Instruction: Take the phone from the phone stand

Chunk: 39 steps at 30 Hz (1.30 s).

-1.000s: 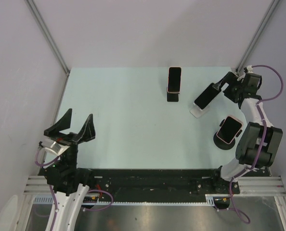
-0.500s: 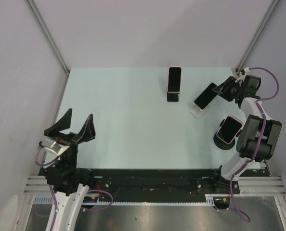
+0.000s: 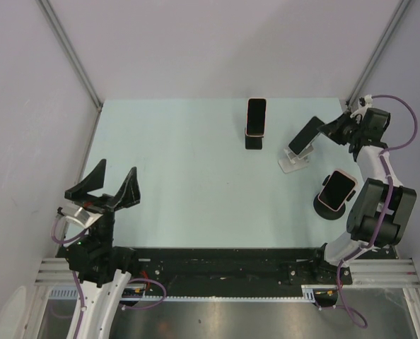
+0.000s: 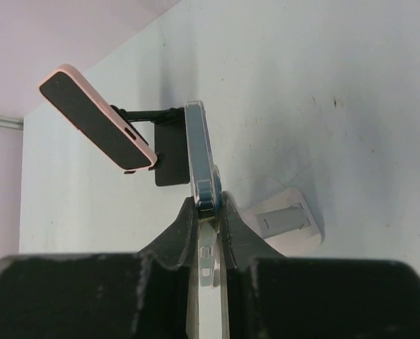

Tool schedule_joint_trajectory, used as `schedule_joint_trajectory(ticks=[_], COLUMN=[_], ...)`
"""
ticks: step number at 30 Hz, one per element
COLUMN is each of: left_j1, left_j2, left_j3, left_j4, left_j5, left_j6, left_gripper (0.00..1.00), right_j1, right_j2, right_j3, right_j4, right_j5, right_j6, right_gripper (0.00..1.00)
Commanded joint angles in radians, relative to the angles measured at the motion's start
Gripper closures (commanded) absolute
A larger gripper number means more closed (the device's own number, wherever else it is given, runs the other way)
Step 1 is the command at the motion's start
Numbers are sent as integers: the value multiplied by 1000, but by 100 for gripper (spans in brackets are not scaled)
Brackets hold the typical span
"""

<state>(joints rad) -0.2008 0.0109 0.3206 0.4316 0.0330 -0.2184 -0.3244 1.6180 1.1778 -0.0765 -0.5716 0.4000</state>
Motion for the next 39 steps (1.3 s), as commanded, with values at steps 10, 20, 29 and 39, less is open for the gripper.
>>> schedule_joint_trajectory(ticks=[10,20,29,39], left_j1=[-5,-32,-265,-551], left_j2=[145,481,764,957], left_j3=[47,253,374,460], left_j4=[-20,-301,-421,-464], left_j5=[41,88,82,-172], left_j6=[-33,-85,-37,2], left_gripper=[0,0,0,0], right_j1=[77,337,562,677], right_j2=[-326,-466,-465,-418], right_j3=[-24,-110,-233,-314], right_j4=[60,17,147,210], right_j5=[-37,-14,-34,-17], right_j6=[22,33,97,140], right_gripper=[100,100,100,100])
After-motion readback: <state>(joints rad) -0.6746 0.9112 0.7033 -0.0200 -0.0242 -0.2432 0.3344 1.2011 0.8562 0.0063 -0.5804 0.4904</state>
